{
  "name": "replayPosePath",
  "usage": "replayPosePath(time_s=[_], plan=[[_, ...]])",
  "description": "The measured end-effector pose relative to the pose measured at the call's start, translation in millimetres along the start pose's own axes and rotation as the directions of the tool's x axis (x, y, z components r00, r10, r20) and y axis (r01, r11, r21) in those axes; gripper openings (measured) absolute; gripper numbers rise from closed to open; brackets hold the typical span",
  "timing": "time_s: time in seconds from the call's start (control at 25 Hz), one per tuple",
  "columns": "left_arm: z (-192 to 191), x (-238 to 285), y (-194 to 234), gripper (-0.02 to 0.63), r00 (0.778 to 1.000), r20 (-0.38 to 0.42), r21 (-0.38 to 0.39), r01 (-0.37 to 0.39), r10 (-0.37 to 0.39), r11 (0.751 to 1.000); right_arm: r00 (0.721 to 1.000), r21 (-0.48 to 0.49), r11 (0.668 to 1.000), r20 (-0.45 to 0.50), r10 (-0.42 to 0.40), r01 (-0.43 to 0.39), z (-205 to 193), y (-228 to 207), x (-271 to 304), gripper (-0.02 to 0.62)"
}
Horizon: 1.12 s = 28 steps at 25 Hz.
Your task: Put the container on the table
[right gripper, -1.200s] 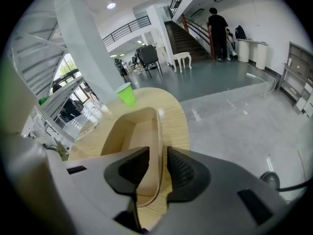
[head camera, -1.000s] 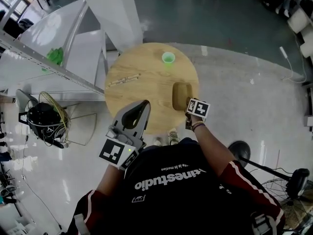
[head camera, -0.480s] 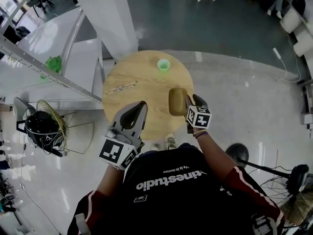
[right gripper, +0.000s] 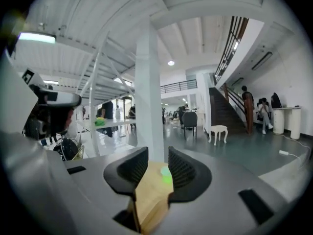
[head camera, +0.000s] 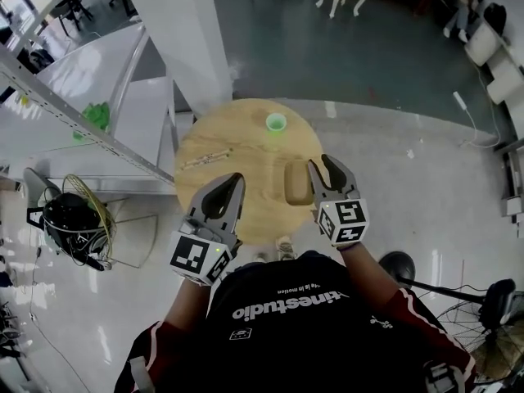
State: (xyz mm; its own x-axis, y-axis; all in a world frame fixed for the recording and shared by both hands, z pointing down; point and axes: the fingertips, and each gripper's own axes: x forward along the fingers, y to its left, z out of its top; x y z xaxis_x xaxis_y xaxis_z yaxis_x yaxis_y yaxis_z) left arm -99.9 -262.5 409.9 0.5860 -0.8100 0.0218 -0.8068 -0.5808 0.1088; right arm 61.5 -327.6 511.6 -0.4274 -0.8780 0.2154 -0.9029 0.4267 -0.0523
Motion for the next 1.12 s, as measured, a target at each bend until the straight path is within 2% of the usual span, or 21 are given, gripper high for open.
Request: replayPosePath(time_s=[0.12, 0.32, 0.44, 0.6, 0.76, 0.96, 1.12], plan=[[3.8, -3.8, 6.3, 0.025, 1.000, 0.011, -0.011, -0.025, 0.025, 1.000, 0.997, -0.042, 0.998, 0.067, 0.045, -0.042, 33.5, 19.5, -18.2, 0.137], [-2.2, -12.2, 14.2, 0.025, 0.997, -0.057, -0.013, -0.049, 0.048, 0.999, 0.990, -0.034, 0.996, 0.116, 0.081, -0.077, 65.8, 38.1, -39.1, 0.120], [4.9, -11.5, 17.3, 0.025, 0.998, 0.003, 0.004, -0.058, 0.058, 0.998, 0.985, -0.048, 0.994, 0.136, 0.105, -0.100, 81.4, 47.7, -44.5, 0.104], [14.0, -10.4, 17.8, 0.025, 0.998, 0.038, 0.006, -0.056, 0.056, 0.998, 0.978, -0.075, 0.983, 0.112, 0.178, -0.170, 90.5, 59.8, -46.0, 0.066], [18.0, -9.0, 15.0, 0.025, 0.998, 0.048, 0.013, -0.040, 0.039, 0.999, 0.970, -0.048, 0.976, 0.111, 0.215, -0.210, 94.8, 65.2, -47.3, 0.032], [9.9, -8.5, 5.7, 0.025, 0.999, -0.047, 0.093, -0.023, 0.027, 0.995, 0.955, -0.038, 0.964, 0.136, 0.265, -0.262, 102.2, 74.4, -54.9, 0.014], [20.5, -7.5, 2.7, 0.025, 1.000, -0.014, 0.077, -0.013, 0.014, 0.997, 0.946, -0.044, 0.956, 0.140, 0.293, -0.290, 109.3, 81.9, -57.8, 0.014]])
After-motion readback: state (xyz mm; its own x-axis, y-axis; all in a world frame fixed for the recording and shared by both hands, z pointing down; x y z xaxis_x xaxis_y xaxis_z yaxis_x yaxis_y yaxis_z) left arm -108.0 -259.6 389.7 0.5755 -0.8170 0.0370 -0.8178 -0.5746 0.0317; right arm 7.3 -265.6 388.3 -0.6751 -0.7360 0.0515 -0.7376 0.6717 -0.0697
